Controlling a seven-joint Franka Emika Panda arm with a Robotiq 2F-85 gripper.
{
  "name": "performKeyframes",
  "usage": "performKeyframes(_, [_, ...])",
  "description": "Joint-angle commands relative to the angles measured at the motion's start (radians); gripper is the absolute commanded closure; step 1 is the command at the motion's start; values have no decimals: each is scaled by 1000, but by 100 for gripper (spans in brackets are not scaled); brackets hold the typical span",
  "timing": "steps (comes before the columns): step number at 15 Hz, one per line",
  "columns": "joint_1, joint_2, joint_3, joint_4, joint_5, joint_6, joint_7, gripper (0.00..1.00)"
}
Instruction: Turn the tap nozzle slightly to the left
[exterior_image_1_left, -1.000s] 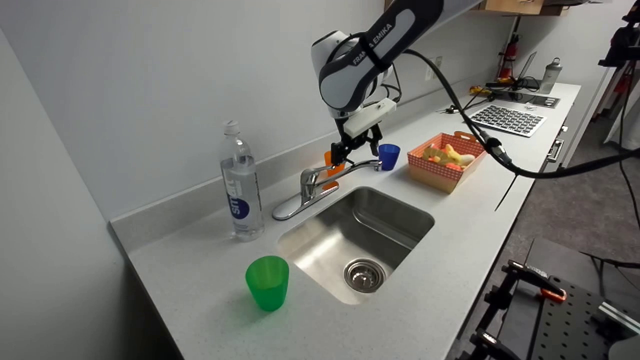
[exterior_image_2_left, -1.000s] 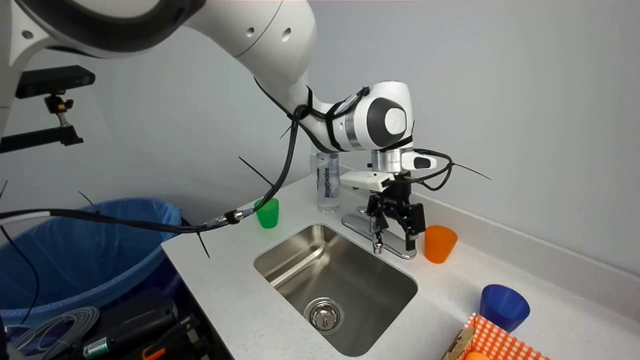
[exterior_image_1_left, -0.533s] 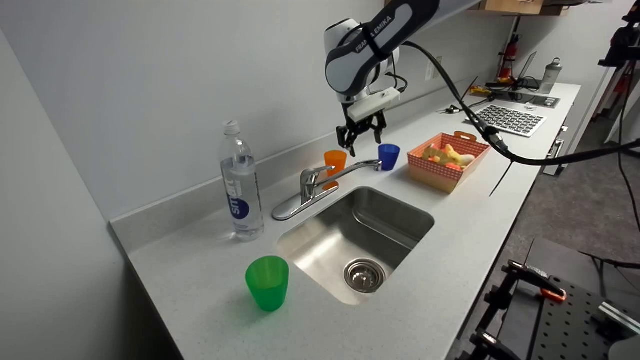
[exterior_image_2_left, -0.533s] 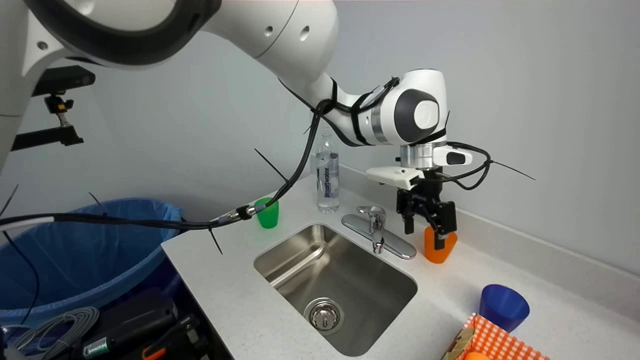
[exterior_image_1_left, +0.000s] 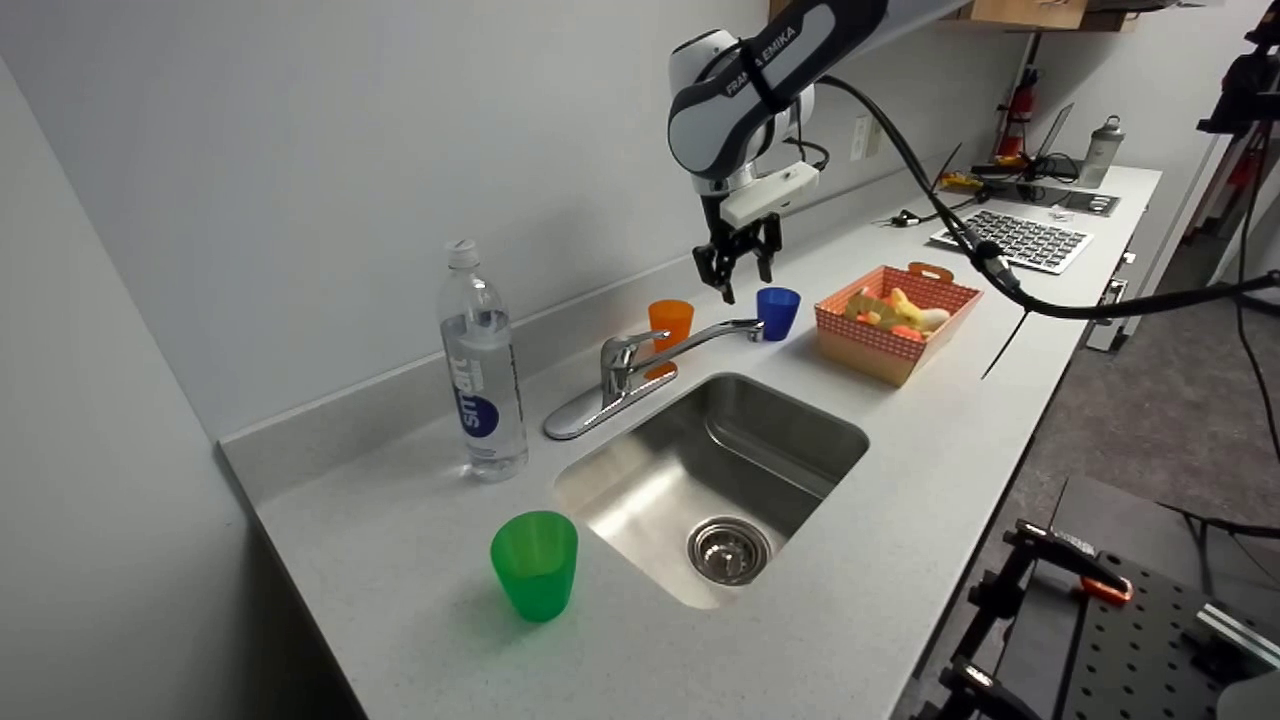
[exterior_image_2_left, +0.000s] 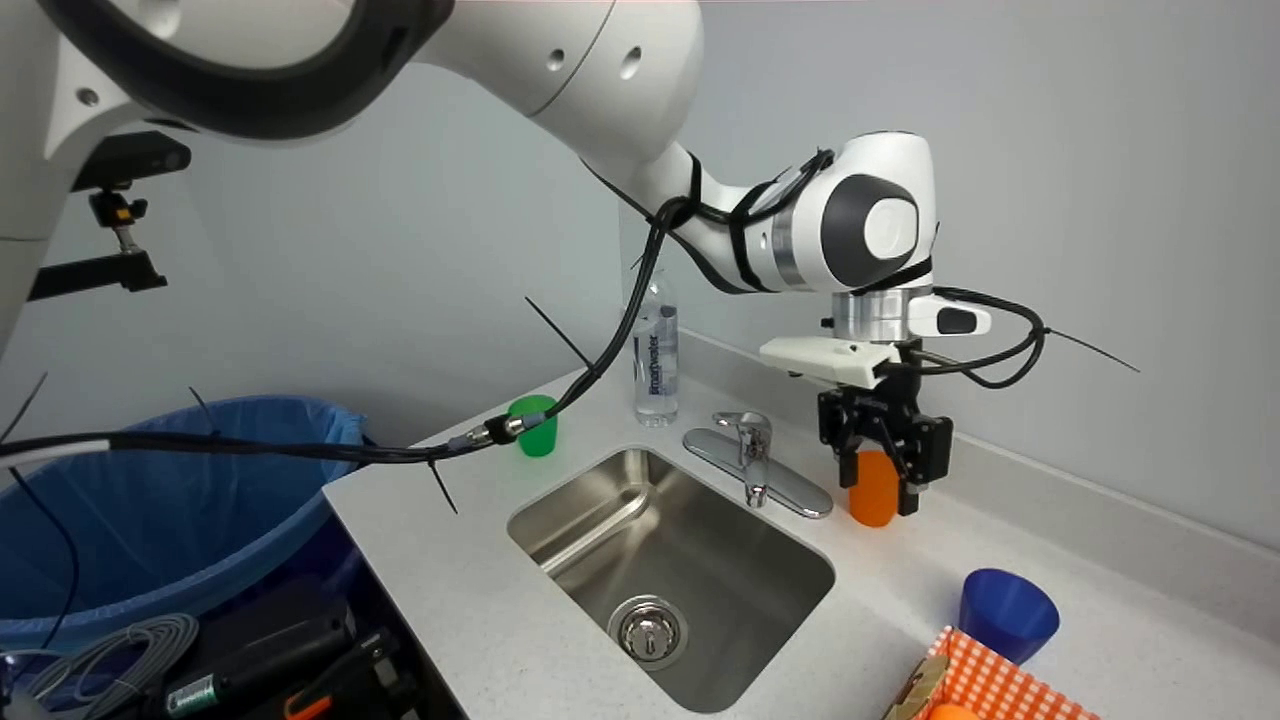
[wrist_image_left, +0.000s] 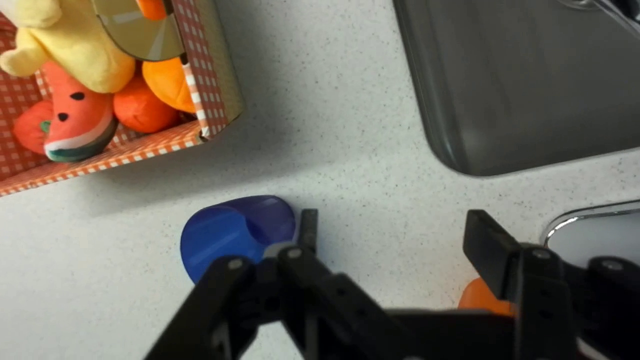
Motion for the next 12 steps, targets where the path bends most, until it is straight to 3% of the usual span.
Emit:
performKeyframes(1, [-29, -2, 20, 20, 29, -58, -116, 54])
performKeyframes(7, [-15, -97, 83, -139, 49, 35, -269, 99])
performKeyframes(12, [17, -141, 142, -239, 88, 49, -263, 100])
